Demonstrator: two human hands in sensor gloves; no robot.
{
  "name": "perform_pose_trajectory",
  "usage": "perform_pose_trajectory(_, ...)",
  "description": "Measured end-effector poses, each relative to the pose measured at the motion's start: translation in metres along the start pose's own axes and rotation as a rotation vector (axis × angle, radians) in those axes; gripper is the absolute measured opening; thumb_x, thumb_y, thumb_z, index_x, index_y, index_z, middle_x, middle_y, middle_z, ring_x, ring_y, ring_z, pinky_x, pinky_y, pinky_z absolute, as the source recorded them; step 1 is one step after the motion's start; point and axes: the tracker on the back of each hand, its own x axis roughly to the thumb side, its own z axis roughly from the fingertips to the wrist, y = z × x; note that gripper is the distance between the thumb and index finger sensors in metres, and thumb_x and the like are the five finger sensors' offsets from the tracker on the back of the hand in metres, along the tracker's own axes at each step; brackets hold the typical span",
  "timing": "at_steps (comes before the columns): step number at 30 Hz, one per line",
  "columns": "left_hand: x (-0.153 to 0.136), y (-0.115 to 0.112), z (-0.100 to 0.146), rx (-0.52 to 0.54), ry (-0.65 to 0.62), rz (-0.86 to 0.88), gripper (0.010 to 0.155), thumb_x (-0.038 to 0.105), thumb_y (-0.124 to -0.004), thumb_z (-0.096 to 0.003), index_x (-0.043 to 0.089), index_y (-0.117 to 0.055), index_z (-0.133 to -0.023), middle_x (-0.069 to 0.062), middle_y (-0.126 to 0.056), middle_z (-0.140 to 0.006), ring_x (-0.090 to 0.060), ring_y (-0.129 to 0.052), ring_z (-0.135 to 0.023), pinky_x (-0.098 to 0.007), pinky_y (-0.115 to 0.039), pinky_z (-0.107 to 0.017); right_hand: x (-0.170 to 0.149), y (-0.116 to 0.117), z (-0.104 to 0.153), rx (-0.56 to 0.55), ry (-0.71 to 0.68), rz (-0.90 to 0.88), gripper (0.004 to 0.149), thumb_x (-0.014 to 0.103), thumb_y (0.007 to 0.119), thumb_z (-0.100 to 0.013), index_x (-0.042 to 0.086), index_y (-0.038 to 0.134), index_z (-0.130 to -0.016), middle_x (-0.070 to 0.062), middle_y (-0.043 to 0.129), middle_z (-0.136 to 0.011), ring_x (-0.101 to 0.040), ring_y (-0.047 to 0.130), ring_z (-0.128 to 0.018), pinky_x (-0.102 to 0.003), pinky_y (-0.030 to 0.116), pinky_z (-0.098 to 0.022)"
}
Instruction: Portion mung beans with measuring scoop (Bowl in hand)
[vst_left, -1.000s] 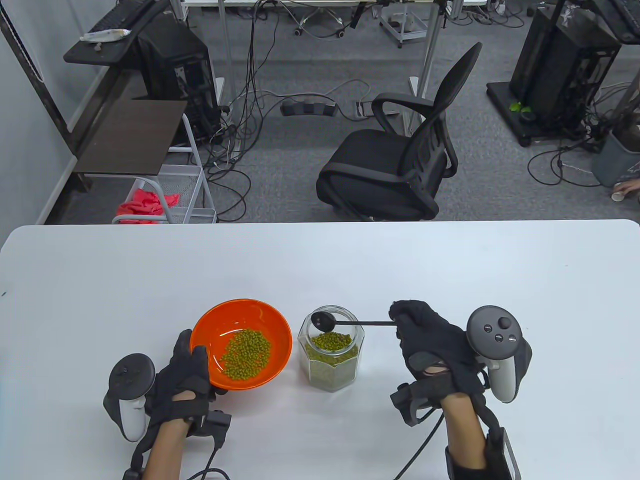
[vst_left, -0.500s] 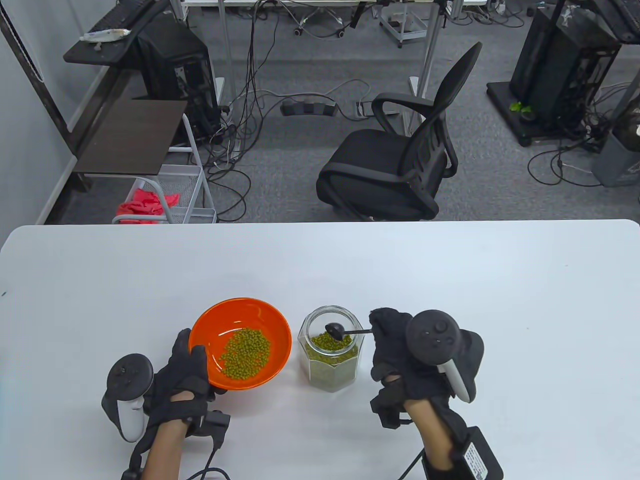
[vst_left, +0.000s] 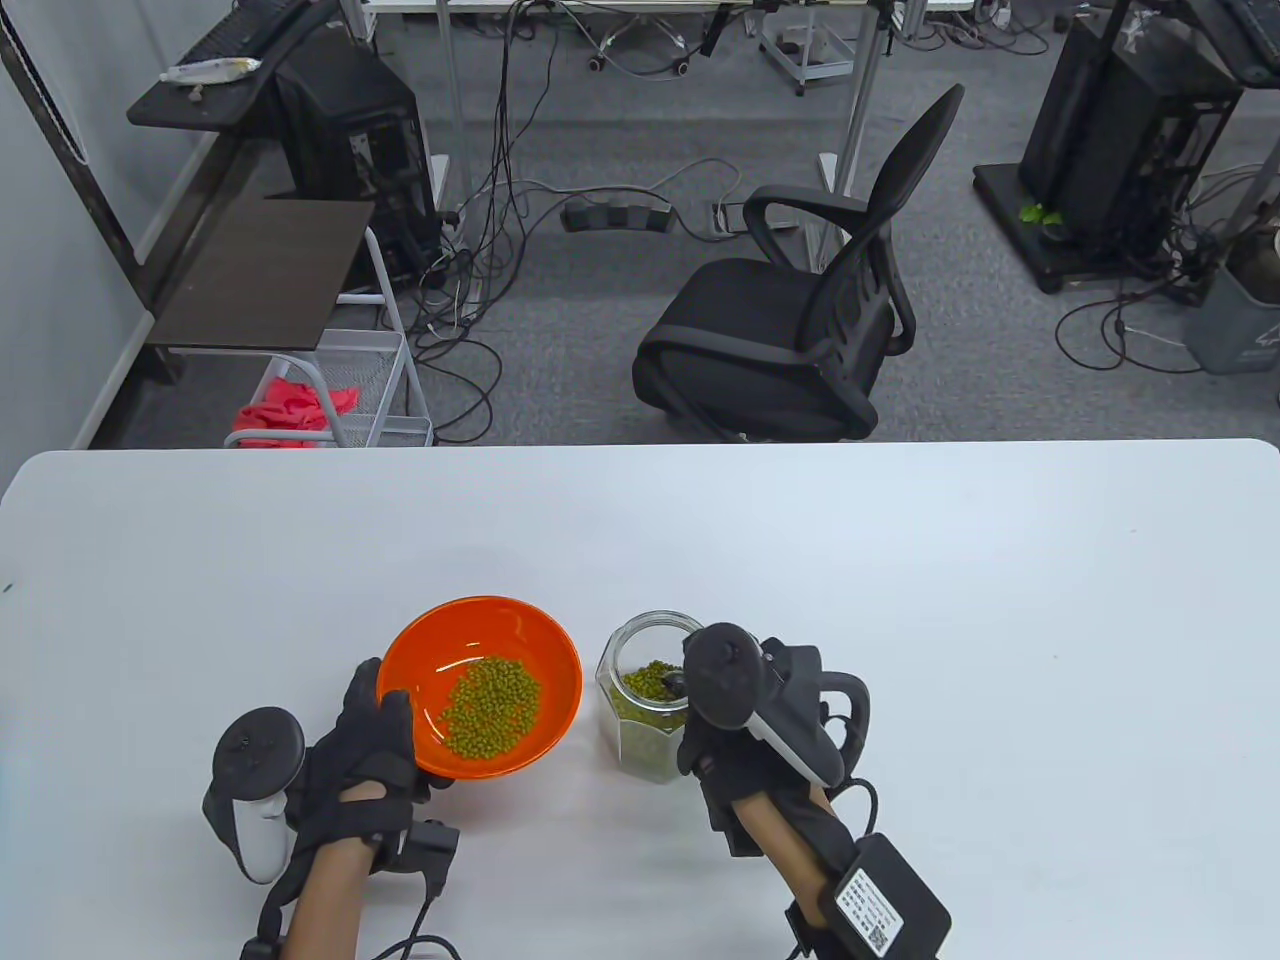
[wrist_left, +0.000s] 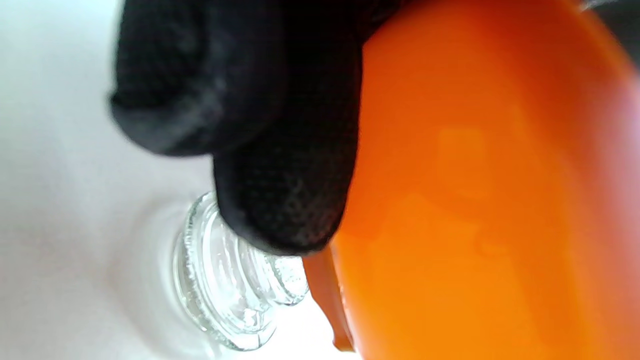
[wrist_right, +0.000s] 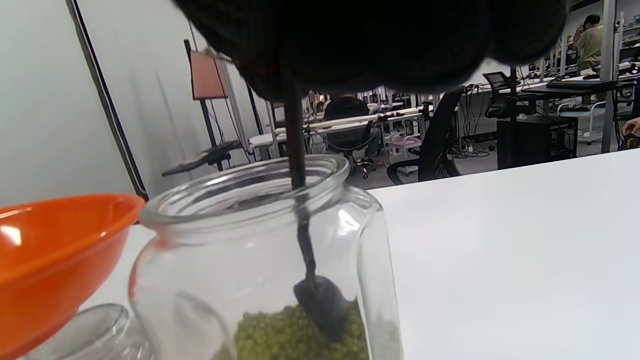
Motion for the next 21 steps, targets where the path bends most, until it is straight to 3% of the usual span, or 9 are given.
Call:
perform_pose_trajectory(4, 0.0, 0.0, 0.0, 0.0, 0.0, 0.0, 0.066, 0.042, -0.059, -0.056, 0.006, -0.041, -0.108, -0.018, -0.07, -0.094, -0.02, -0.114, -0.026, -0.022, -0.097, -0.015, 0.005, 0.001, -0.014, 0.113, 0.011, -0.03, 0.038, 0.026, 0.073, -0.047, 0.012, 0.084, -0.081, -0.015, 0.091, -0.054, -0.027, 0.091, -0.035, -0.059, 0.073, -0.045)
perform_pose_trajectory(10, 0.001, 0.002, 0.0, 0.004, -0.001, 0.0, 0.066, 0.042, -0.059, -0.0561, 0.006, -0.041, -0.108, -0.018, -0.07, -0.094, -0.02, -0.114, -0.026, -0.022, -0.097, -0.015, -0.01, 0.0, -0.022, 0.162, 0.049, -0.193, 0.038, 0.028, 0.073, -0.046, 0.011, 0.085, -0.079, -0.013, 0.093, -0.046, -0.022, 0.092, -0.025, -0.055, 0.078, -0.038)
perform_pose_trajectory(21, 0.001, 0.001, 0.0, 0.007, 0.005, -0.001, 0.066, 0.042, -0.059, -0.056, 0.006, -0.041, -0.108, -0.019, -0.07, -0.094, -0.02, -0.114, -0.026, -0.023, -0.097, -0.015, -0.067, 0.016, -0.026, 0.233, 0.143, -0.703, 0.039, 0.029, 0.073, -0.046, 0.01, 0.085, -0.077, -0.014, 0.095, -0.042, -0.02, 0.094, -0.02, -0.053, 0.081, -0.034)
